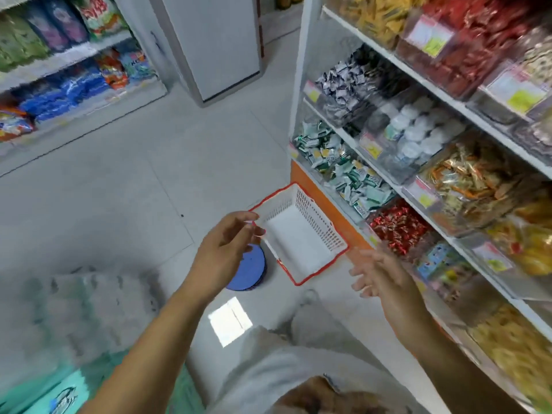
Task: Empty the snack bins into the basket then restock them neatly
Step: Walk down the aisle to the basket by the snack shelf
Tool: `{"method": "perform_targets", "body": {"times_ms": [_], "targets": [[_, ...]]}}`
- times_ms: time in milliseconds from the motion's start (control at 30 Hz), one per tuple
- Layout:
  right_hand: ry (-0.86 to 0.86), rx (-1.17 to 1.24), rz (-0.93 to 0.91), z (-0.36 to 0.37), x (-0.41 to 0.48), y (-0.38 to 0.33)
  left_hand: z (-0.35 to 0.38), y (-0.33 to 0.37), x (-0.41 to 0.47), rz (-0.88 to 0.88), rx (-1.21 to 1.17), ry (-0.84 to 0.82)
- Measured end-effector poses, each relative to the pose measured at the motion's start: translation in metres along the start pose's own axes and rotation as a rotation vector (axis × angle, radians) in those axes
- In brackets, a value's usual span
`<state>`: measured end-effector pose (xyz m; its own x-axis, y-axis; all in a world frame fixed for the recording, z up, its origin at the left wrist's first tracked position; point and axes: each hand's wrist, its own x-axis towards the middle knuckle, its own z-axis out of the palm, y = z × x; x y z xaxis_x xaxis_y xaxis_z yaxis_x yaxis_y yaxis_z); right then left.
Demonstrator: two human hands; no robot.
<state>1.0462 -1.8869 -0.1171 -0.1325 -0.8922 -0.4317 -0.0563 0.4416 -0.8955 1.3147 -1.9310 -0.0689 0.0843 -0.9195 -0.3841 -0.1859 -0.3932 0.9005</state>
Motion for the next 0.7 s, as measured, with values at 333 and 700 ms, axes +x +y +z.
{"method": "perform_targets", "body": {"times_ms": [333, 700], "targets": [[0.28, 0.036, 0.099, -0.023, 0.07, 0.007, 0.086, 0.032, 0.128, 0.002, 0.088, -0.365], [0.419, 0.09, 0.19, -0.002, 0.177, -0.002, 0.094, 0.04, 0.289, -0.042, 0.453, -0.516]]}}
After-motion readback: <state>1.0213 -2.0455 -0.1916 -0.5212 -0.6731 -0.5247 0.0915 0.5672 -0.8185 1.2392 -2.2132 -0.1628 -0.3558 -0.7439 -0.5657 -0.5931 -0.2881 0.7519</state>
